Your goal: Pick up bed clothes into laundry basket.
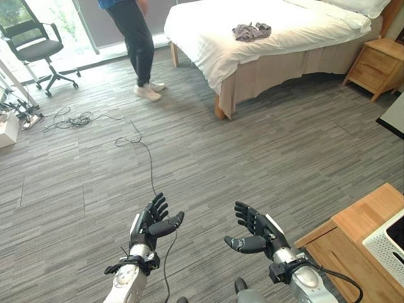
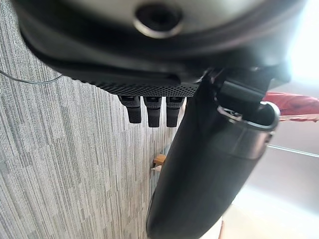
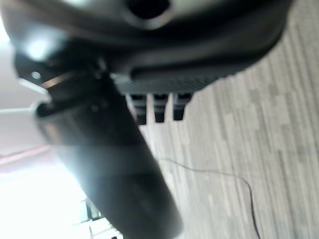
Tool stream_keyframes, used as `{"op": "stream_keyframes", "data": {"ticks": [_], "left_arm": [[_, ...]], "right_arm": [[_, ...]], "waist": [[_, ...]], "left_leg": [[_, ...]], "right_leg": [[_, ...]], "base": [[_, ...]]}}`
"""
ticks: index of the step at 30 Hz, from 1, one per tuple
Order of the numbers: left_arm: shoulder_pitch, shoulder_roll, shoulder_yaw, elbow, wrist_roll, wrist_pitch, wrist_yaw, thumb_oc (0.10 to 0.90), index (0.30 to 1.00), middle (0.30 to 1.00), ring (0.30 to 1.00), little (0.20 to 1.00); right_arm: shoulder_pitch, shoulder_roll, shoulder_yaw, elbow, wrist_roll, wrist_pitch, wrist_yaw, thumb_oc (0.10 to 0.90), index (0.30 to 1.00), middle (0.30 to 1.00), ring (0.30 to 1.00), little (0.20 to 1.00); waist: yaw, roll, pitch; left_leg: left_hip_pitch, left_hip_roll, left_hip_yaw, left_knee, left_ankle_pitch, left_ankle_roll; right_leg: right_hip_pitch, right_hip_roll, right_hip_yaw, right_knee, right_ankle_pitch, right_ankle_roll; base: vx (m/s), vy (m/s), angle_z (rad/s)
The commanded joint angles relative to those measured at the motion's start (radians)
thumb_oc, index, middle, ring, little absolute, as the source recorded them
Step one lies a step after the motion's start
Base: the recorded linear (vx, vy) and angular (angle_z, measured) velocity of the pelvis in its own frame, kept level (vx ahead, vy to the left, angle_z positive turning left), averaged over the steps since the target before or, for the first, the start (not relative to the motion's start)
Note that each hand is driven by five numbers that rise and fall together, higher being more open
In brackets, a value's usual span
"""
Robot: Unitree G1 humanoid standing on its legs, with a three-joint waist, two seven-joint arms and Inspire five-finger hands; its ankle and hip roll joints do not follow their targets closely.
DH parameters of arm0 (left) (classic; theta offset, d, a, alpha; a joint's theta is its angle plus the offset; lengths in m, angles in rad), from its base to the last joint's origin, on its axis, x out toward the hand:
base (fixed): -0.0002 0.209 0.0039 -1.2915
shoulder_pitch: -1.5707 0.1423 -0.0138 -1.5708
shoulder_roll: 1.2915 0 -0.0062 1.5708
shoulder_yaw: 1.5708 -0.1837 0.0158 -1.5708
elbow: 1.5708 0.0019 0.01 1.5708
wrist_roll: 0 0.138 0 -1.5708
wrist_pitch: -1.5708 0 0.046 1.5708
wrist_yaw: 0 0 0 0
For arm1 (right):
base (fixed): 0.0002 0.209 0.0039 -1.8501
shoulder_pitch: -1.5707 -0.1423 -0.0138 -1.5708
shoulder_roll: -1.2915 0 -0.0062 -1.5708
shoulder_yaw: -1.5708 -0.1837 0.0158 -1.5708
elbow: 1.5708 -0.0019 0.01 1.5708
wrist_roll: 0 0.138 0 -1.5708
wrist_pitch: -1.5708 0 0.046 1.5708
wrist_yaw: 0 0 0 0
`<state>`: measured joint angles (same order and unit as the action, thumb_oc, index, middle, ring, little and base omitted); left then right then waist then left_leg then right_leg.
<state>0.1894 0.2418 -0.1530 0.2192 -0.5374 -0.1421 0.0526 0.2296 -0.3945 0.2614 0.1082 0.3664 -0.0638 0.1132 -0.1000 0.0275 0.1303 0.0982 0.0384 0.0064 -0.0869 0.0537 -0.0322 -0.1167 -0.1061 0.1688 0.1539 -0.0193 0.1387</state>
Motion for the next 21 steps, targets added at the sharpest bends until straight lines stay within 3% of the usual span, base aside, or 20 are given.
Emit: {"op": "stream_keyframes", "data": {"ticks": [1, 6, 8, 9, 10, 11, 13, 14, 15, 16, 18, 19, 21], "left_arm": [[-0.017, 0.045, 0.054, -0.101, 0.028, -0.096, -0.036, 0.8, 0.9, 0.9, 0.9, 0.9], [-0.02, 0.042, 0.055, -0.084, 0.034, -0.097, -0.04, 0.8, 0.9, 0.9, 0.9, 0.9], [-0.021, 0.047, 0.058, -0.088, 0.023, -0.103, -0.046, 0.8, 0.9, 0.9, 0.9, 0.9], [-0.049, 0.067, 0.054, -0.087, 0.015, -0.109, -0.046, 0.8, 0.9, 0.9, 0.9, 0.9], [-0.026, 0.074, 0.196, -0.086, 0.004, -0.138, 0.016, 0.8, 0.9, 0.9, 0.9, 0.9], [-0.037, 0.054, 0.186, -0.095, -0.007, -0.13, -0.009, 0.8, 0.9, 0.9, 0.9, 0.9], [-0.036, 0.054, 0.186, -0.094, -0.007, -0.13, -0.009, 0.8, 0.9, 0.9, 0.9, 0.9], [-0.055, 0.048, 0.17, -0.09, -0.015, -0.13, -0.017, 0.8, 0.9, 0.9, 0.9, 0.9], [-0.063, 0.042, 0.164, -0.085, -0.026, -0.13, -0.013, 0.8, 0.9, 0.9, 0.9, 0.9], [-0.081, 0.031, 0.157, -0.076, -0.047, -0.127, -0.008, 0.8, 0.9, 0.9, 0.9, 0.9], [-0.103, 0.022, 0.129, -0.077, -0.045, -0.134, -0.001, 0.8, 0.9, 0.9, 0.9, 0.9], [-0.119, 0.036, 0.11, -0.083, -0.024, -0.141, 0.008, 0.8, 0.9, 0.9, 0.9, 0.9], [-0.123, 0.045, 0.112, -0.096, -0.018, -0.142, 0.01, 0.8, 0.9, 0.9, 0.9, 0.9]], "right_arm": [[-0.007, 0.011, -0.033, -0.11, 0.049, -0.07, 0.034, 0.8, 0.9, 0.9, 0.9, 0.9], [0.02, 0.02, -0.073, -0.101, 0.06, -0.08, 0.03, 0.8, 0.9, 0.9, 0.9, 0.9], [0.025, 0.017, -0.087, -0.11, 0.076, -0.088, 0.037, 0.8, 0.9, 0.9, 0.9, 0.9], [0.003, 0.005, -0.094, -0.124, 0.075, -0.104, 0.035, 0.8, 0.9, 0.9, 0.9, 0.9], [-0.156, -0.061, -0.191, -0.05, 0.156, -0.138, -0.05, 0.8, 0.9, 0.9, 0.9, 0.9], [-0.132, -0.053, -0.219, -0.048, 0.177, -0.14, -0.046, 0.8, 0.9, 0.9, 0.9, 0.9], [-0.13, -0.053, -0.219, -0.049, 0.177, -0.14, -0.045, 0.8, 0.9, 0.9, 0.9, 0.9], [-0.1, -0.029, -0.244, -0.025, 0.187, -0.145, -0.061, 0.8, 0.9, 0.9, 0.9, 0.9], [-0.09, -0.019, -0.248, -0.013, 0.185, -0.144, -0.069, 0.8, 0.9, 0.9, 0.9, 0.9], [-0.077, -0.006, -0.261, -0.007, 0.184, -0.144, -0.082, 0.8, 0.9, 0.9, 0.9, 0.9], [-0.072, 0.002, -0.278, -0.016, 0.175, -0.15, -0.102, 0.8, 0.9, 0.9, 0.9, 0.9], [-0.089, 0.0, -0.287, -0.002, 0.173, -0.16, -0.117, 0.8, 0.9, 0.9, 0.9, 0.9], [-0.109, -0.002, -0.287, 0.005, 0.18, -0.164, -0.123, 0.8, 0.9, 0.9, 0.9, 0.9]], "waist": [[-0.01, -0.053, -0.067], [-0.036, -0.06, -0.055], [-0.051, -0.067, -0.04], [-0.072, -0.078, 0.003], [0.127, -0.09, 0.092], [0.089, -0.11, 0.087], [0.09, -0.108, 0.087], [0.05, -0.11, 0.059], [0.038, -0.1, 0.042], [0.014, -0.077, 0.012], [-0.002, -0.05, -0.019], [-0.006, -0.042, -0.038], [-0.007, -0.043, -0.045]], "left_leg": [[-0.037, -0.021, -0.008, 0.027, -0.088, 0.008], [-0.038, -0.018, 0.015, 0.046, -0.098, 0.009], [-0.045, -0.012, 0.051, 0.061, -0.108, 0.01], [-0.074, 0.007, 0.092, 0.085, -0.11, 0.002], [-0.324, 0.107, -0.015, 0.253, -0.001, -0.096], [-0.283, 0.085, 0.034, 0.321, -0.087, -0.071], [-0.284, 0.087, 0.034, 0.331, -0.096, -0.07], [-0.218, 0.087, 0.107, 0.372, -0.157, -0.053], [-0.179, 0.08, 0.118, 0.342, -0.174, -0.05], [-0.131, 0.085, 0.155, 0.261, -0.162, -0.049], [-0.1, 0.075, 0.139, 0.139, -0.129, -0.05], [-0.094, 0.064, 0.109, 0.086, -0.098, -0.048], [-0.09, 0.063, 0.104, 0.077, -0.091, -0.048]], "right_leg": [[0.062, -0.027, -0.021, -0.152, 0.04, 0.017], [0.036, -0.019, 0.009, -0.138, 0.064, 0.026], [0.005, -0.008, 0.041, -0.153, 0.109, 0.041], [-0.069, 0.007, 0.07, -0.149, 0.168, 0.063], [0.147, -0.024, -0.198, -0.153, -0.066, -0.03], [0.115, -0.033, -0.22, -0.157, -0.034, -0.034], [0.119, -0.032, -0.221, -0.157, -0.037, -0.033], [0.09, -0.03, -0.238, -0.133, -0.034, -0.041], [0.084, -0.023, -0.247, -0.123, -0.042, -0.041], [0.074, -0.012, -0.269, -0.116, -0.04, -0.035], [0.067, -0.004, -0.286, -0.102, -0.042, -0.029], [0.061, -0.008, -0.301, -0.095, -0.041, -0.025], [0.063, -0.011, -0.306, -0.095, -0.041, -0.024]], "base": [[0.0, 0.0, 0.0], [-0.03, -0.011, -0.08], [-0.2, -0.05, -0.6], [-0.28, -0.063, -0.74], [-0.46, -0.189, -0.49], [-0.23, -0.128, -0.33], [-0.2, -0.1, 0.16], [-0.19, -0.072, 0.51], [-0.18, -0.041, 0.52], [0.0, 0.053, 0.25], [-0.05, 0.072, 0.42], [-0.09, 0.063, 0.62], [-0.03, 0.029, 0.5]]}}
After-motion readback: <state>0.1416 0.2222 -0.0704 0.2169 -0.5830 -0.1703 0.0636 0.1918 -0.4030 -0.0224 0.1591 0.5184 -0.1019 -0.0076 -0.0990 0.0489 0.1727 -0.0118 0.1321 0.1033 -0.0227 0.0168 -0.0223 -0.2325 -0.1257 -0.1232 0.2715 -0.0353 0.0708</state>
